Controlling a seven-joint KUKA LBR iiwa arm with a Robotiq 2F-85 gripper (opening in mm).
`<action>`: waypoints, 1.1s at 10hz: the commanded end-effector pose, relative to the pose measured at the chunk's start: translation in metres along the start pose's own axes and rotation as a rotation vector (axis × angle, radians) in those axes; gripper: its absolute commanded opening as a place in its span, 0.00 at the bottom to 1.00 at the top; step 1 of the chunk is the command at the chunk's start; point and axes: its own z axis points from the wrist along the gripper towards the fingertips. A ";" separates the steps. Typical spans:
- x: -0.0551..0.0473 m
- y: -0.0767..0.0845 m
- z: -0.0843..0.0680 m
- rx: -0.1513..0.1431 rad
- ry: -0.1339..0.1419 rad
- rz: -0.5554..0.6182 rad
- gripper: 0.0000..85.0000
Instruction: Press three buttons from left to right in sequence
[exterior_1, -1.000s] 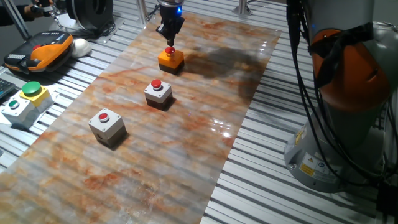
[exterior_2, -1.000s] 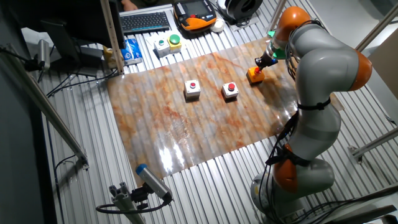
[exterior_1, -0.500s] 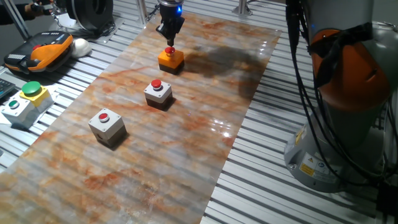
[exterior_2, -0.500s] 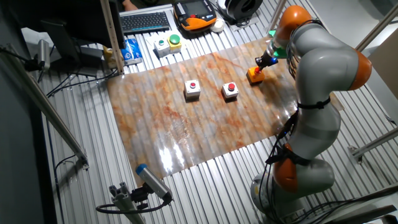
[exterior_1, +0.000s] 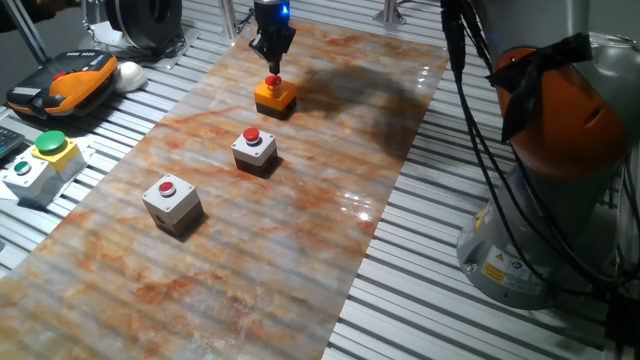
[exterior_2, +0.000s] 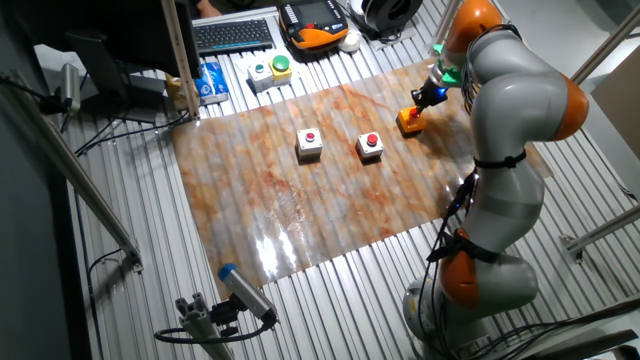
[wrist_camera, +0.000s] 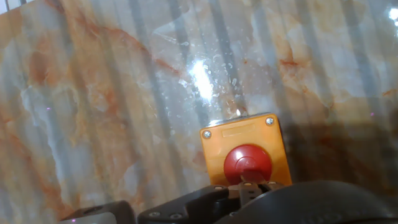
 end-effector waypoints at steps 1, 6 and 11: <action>0.000 0.000 0.000 0.003 0.003 0.000 0.00; 0.000 0.000 0.000 -0.008 0.012 -0.002 0.00; 0.000 0.000 0.000 0.051 -0.048 -0.008 0.00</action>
